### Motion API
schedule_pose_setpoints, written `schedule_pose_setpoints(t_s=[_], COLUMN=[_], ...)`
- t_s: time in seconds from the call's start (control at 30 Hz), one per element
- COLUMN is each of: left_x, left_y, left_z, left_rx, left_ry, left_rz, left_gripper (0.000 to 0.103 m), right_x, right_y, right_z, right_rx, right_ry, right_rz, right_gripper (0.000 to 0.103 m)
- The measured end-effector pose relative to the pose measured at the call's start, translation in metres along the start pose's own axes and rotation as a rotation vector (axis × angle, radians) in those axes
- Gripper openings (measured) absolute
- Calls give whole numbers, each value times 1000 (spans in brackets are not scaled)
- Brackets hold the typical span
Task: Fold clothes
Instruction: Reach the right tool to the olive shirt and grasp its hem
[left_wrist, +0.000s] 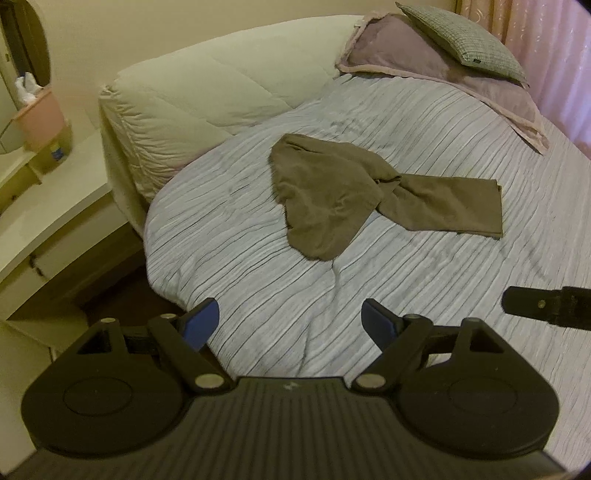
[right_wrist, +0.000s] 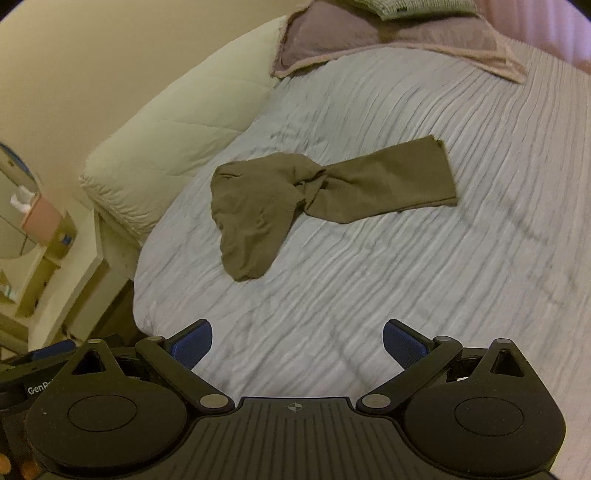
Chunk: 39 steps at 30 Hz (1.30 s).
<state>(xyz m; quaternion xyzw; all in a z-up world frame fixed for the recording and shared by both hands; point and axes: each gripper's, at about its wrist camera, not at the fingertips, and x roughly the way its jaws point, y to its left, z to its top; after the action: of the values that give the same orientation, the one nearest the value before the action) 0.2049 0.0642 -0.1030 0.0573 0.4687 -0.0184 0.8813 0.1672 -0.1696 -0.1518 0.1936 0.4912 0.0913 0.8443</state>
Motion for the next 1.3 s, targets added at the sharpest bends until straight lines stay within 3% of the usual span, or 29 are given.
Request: schedule_pose_setpoints(t_s=[0.1, 0.87, 0.97, 1.07, 1.17, 1.3], left_x=[18, 151, 174, 196, 219, 249], left_y=[3, 19, 22, 27, 33, 39], left_z=[12, 100, 111, 121, 131, 145], left_rx=[15, 125, 140, 147, 153, 160], left_ry=[17, 90, 112, 127, 132, 143], left_rz=[5, -45, -52, -52, -49, -45], left_gripper=[82, 82, 82, 81, 81, 81], right_x=[17, 135, 156, 179, 206, 242], right_y=[1, 0, 1, 0, -2, -9], right_z=[10, 75, 83, 90, 92, 93], right_rx=[24, 166, 185, 196, 186, 214], right_ry=[11, 20, 15, 6, 5, 13], right_rz=[-2, -29, -20, -5, 15, 22], right_gripper=[94, 93, 84, 84, 69, 68])
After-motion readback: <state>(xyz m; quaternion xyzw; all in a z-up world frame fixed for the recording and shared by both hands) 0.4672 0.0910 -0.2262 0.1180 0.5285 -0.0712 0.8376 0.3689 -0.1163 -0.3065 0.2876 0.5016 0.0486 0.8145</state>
